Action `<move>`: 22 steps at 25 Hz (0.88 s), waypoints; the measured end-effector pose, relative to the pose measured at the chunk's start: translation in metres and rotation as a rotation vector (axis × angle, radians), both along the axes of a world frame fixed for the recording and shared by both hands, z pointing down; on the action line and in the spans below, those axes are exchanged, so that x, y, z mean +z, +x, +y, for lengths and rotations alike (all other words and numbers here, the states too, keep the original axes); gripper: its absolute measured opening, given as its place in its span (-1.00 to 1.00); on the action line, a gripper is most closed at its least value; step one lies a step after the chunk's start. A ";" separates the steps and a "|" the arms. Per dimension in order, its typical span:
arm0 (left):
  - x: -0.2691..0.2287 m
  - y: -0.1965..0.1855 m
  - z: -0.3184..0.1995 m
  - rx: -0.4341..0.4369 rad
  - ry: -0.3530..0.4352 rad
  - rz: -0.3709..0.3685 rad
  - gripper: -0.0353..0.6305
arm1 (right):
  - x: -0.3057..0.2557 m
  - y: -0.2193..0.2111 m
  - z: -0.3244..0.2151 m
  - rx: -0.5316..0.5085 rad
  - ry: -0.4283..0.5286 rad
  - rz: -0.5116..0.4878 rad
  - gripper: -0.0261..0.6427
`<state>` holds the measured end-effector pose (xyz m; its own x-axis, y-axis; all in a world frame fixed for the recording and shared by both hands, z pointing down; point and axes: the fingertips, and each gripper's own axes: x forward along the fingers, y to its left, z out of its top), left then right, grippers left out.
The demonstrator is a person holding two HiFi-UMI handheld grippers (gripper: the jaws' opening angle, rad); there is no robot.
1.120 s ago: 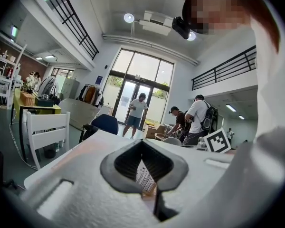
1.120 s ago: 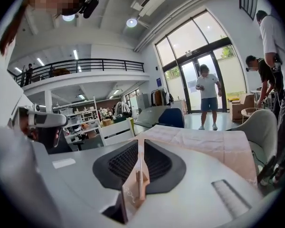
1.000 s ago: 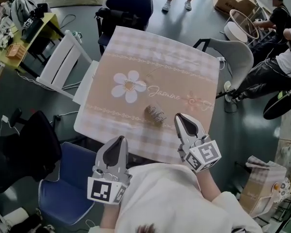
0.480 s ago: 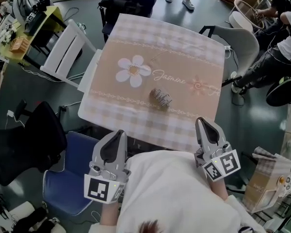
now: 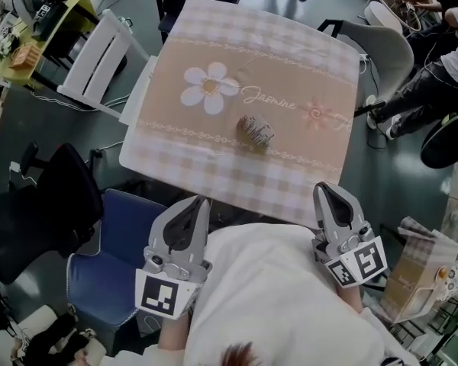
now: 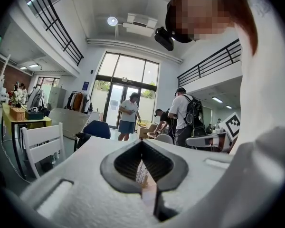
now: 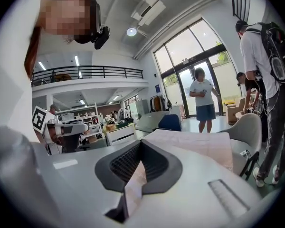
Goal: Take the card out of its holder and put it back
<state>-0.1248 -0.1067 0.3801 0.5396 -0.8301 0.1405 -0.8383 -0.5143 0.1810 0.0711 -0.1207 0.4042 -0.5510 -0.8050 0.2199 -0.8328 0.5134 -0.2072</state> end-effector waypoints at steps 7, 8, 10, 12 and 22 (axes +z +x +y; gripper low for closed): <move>0.006 0.006 0.000 -0.001 -0.021 0.015 -0.89 | 0.003 -0.004 0.007 -0.036 -0.008 0.040 -0.93; 0.005 0.006 0.000 -0.003 -0.022 0.018 -0.89 | 0.004 -0.003 0.007 -0.036 -0.010 0.045 -0.93; 0.005 0.008 -0.001 -0.004 -0.021 0.021 -0.89 | 0.005 -0.003 0.008 -0.039 -0.015 0.053 -0.93; 0.004 0.009 -0.002 -0.004 -0.017 0.022 -0.89 | 0.006 -0.001 0.009 -0.039 -0.016 0.060 -0.93; 0.001 0.021 -0.004 0.036 -0.002 0.027 -0.89 | 0.004 0.009 0.013 0.002 -0.003 0.062 -0.93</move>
<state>-0.1035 -0.1105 0.3814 0.5731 -0.8096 0.1273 -0.8138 -0.5438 0.2050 0.0803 -0.1075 0.4078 -0.5348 -0.8052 0.2563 -0.8450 0.5113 -0.1567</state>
